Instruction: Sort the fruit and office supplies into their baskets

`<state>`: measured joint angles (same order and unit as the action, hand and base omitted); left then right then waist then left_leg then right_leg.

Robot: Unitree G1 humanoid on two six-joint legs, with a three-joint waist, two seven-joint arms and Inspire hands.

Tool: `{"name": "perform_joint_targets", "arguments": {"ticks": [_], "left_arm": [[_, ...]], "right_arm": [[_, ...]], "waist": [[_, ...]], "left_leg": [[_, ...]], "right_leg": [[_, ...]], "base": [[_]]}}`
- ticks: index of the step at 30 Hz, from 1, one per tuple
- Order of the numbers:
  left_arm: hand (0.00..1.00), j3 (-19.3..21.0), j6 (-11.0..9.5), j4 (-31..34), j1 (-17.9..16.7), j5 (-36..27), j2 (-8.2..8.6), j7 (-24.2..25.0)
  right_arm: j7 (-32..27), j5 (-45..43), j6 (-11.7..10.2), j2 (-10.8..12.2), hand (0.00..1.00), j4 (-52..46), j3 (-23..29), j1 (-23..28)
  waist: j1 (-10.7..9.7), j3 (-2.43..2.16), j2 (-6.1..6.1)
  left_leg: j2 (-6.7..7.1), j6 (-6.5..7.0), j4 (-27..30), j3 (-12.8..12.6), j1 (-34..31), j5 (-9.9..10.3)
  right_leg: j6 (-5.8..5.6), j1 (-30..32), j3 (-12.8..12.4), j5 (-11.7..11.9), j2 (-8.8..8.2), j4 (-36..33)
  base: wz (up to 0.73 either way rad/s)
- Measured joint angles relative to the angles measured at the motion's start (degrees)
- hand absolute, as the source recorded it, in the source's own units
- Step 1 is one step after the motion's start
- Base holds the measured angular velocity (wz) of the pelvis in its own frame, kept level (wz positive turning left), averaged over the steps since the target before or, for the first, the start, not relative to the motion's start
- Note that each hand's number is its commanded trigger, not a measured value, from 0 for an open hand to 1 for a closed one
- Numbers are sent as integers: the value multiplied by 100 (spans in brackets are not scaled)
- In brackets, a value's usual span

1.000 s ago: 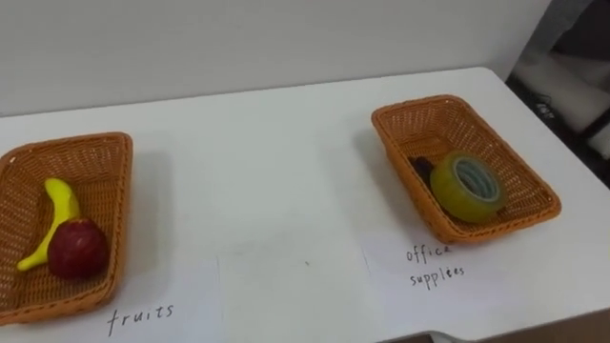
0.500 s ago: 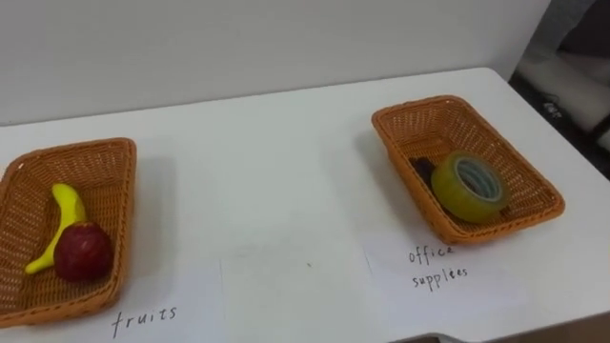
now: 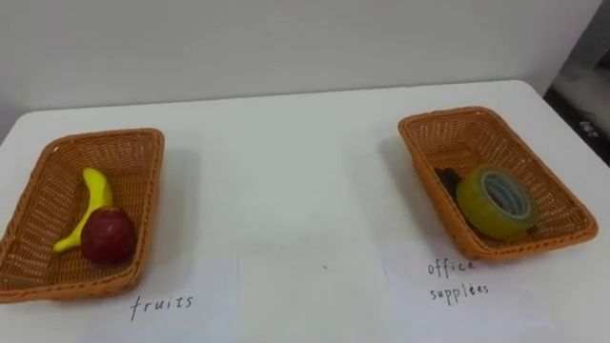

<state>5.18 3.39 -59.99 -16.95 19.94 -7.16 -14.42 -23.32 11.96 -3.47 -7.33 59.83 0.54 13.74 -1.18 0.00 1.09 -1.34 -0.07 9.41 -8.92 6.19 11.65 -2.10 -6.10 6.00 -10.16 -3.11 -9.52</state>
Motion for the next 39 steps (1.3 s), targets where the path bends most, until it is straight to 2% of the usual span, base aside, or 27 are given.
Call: {"name": "perform_joint_targets", "arguments": {"ticks": [3,7,10,19,31,39], "left_arm": [[0,-128,34,6,-22,4,11,-11],[0,-382,116,28,-8,3,10,-68],[0,-451,142,27,-11,3,42,-77],[0,-450,145,26,24,2,80,-76],[0,-428,162,26,41,2,104,-18],[0,-428,162,-86,57,-17,155,45]], "right_arm": [[293,-658,110,25,0,-2,-221,-176],[404,-1103,121,45,0,-5,-564,-294],[552,-1224,120,44,0,-2,-606,-356],[776,-1217,118,49,0,39,-620,-339],[976,-1122,215,54,0,93,-619,-314],[1014,-706,232,55,0,324,-616,-351]], "waist": [[24,-4,-8],[35,0,-14],[45,6,-25],[142,36,36],[162,18,51],[176,21,42]], "left_leg": [[15,0,4,92,-42,1],[28,-7,11,251,-58,5],[30,-10,10,300,-60,5],[58,-12,9,415,-107,8],[103,1,67,524,-151,12],[104,12,146,599,-146,25]], "right_leg": [[1,-16,53,1,-8,68],[1,-101,198,1,-11,133],[1,-131,244,1,-10,178],[-11,-159,345,-11,-32,198],[-28,-207,506,-30,-76,179],[-27,-288,533,-30,-74,168]], "base": [[9],[20],[12],[6],[6],[2]]}}
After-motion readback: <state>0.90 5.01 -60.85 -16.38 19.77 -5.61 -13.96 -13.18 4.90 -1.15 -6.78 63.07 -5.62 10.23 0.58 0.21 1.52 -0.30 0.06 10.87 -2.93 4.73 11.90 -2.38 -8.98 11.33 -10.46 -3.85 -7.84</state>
